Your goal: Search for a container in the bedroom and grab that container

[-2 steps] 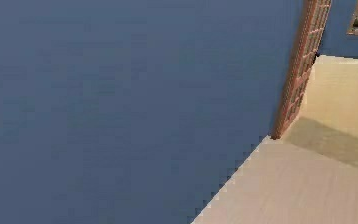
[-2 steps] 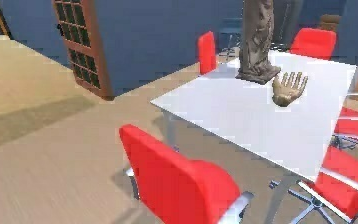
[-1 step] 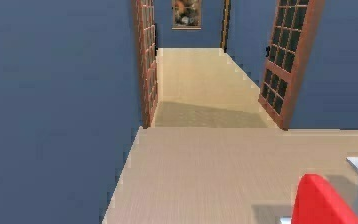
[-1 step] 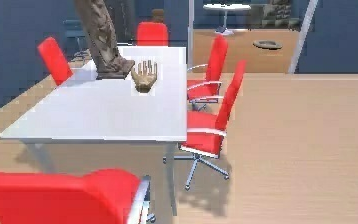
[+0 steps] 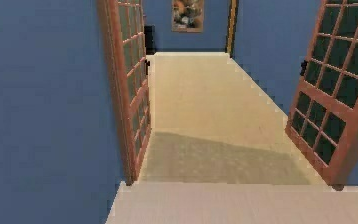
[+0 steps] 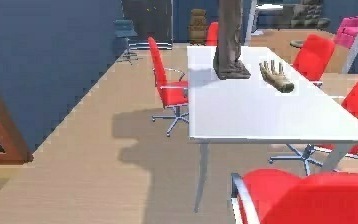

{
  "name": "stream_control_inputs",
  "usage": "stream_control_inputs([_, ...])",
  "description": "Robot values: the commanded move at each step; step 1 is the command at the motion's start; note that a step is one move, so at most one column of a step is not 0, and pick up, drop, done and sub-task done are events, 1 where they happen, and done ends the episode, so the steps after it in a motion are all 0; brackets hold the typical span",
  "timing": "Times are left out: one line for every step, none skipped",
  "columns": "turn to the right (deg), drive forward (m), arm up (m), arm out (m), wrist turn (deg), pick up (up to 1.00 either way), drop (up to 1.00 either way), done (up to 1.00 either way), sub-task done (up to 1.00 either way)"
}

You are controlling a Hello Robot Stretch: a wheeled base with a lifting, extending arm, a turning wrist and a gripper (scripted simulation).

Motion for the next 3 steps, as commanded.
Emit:
stream_control_inputs([0.0,1.00,0.00,0.00,0.0,0.00,0.00,0.00,0.00])
stream_control_inputs([0.0,1.00,0.00,0.00,0.0,0.00,0.00,0.00,0.00])
stream_control_inputs([0.0,0.50,0.00,0.00,0.0,0.00,0.00,0.00,0.00])
